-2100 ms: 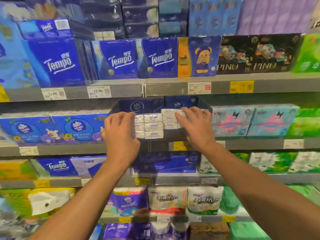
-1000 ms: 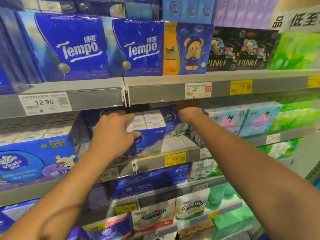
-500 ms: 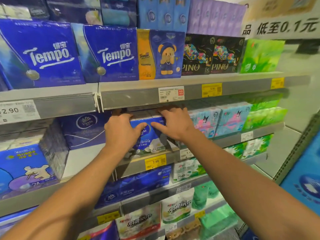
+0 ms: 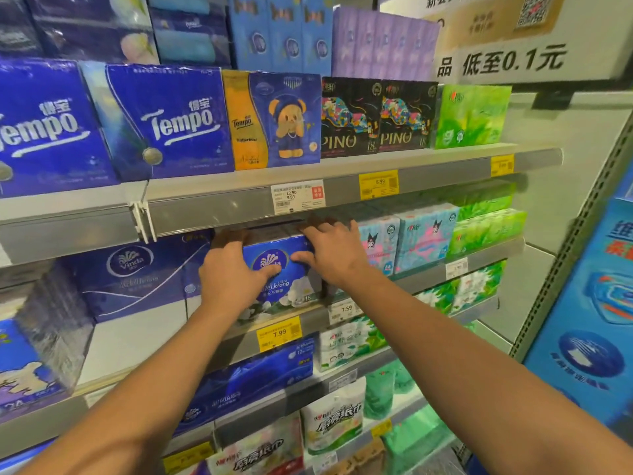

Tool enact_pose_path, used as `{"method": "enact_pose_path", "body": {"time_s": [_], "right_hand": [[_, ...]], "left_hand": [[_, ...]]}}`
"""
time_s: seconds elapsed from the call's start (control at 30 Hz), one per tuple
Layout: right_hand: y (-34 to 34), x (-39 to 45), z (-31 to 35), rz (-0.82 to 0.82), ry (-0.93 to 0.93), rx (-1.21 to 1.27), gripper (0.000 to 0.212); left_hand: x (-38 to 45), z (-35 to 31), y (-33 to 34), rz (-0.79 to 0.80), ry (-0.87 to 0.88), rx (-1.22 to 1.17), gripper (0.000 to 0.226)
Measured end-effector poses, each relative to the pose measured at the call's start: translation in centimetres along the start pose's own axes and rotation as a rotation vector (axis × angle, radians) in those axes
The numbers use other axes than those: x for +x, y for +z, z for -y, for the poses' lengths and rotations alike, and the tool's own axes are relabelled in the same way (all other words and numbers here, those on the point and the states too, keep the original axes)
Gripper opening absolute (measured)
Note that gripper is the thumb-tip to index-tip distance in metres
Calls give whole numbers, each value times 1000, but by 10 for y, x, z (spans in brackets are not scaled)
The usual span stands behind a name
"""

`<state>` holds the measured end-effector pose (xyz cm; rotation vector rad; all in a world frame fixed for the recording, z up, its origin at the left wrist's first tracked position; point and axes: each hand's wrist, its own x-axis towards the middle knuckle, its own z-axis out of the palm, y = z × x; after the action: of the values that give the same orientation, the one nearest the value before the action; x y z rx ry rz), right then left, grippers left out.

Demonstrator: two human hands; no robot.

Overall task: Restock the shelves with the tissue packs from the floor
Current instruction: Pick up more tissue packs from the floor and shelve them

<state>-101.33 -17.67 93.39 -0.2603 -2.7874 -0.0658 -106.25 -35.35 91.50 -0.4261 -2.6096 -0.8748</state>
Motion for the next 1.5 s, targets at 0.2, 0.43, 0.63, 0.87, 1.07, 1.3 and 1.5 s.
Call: {"method": "enact_pose_path", "body": {"time_s": [0.2,0.43,0.63,0.87,1.07,1.3,1.5], "right_hand": [[1,-2,-6,-9,-48,61,66],[0,-3,-10,-5,-100,81,63],[19,-14,-7,-225,-93,37,58],[41,-87,0,-337,-35,257,74],[27,-159,-2,-242,124,229,74],[5,-258,27,-65,374,204,74],[-26,-335,33,-95,610,82,74]], "left_hand": [[-3,4,7,-20,-7,-34,65],[-10,1,3,6,24,-61,73],[-37,-3,-3,-28,26,-77,81],[-92,-7,7,-174,119,37,57],[-90,-13,-1,-36,94,22,71],[-87,-8,-18,111,136,17,77],[-185,-51,-9,352,465,-48,74]]}}
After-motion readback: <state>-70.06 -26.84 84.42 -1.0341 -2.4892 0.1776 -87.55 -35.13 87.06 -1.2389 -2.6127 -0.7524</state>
